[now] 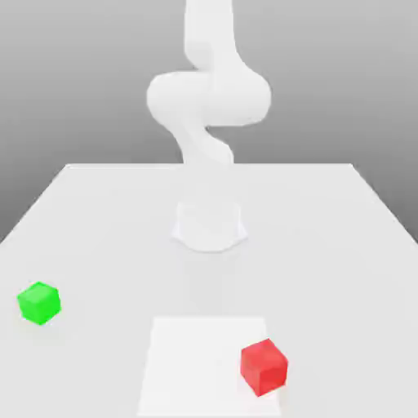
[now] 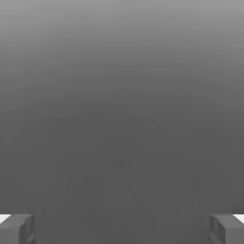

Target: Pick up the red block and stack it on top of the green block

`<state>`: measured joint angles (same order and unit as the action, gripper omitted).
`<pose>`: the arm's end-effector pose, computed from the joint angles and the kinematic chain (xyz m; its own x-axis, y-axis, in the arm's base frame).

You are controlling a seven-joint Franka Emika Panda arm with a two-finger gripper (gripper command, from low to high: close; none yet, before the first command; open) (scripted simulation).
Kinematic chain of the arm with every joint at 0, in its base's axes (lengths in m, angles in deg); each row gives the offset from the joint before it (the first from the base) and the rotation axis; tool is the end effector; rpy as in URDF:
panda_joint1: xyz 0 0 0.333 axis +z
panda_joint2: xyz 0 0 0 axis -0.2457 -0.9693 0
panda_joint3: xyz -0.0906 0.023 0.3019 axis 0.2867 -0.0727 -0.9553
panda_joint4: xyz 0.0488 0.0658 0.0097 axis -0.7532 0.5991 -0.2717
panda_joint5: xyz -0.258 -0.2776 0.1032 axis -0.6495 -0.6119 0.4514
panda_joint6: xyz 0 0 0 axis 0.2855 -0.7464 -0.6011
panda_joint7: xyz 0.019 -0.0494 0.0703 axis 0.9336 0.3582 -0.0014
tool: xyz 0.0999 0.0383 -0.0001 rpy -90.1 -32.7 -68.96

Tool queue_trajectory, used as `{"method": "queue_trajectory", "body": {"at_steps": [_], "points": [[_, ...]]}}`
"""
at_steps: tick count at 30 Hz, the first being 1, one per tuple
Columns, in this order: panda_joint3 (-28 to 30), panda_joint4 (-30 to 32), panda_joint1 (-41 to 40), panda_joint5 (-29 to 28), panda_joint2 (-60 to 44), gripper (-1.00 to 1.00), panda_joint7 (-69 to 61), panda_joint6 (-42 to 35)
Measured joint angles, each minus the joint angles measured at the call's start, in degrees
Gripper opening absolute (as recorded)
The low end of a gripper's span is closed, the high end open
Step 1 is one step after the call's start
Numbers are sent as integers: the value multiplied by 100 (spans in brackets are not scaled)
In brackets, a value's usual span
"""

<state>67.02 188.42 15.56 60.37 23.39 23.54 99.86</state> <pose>0.3812 0.0060 0.6684 0.5537 -0.6873 0.4702 -0.5069 -0.7262 -0.4644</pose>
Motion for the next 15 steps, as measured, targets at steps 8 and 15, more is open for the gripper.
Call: {"method": "queue_trajectory", "body": {"at_steps": [8,15], "points": [[40,517,377,114,-1699,0,-643,766],[-27,960,613,163,-3153,0,-1158,1423]]}}
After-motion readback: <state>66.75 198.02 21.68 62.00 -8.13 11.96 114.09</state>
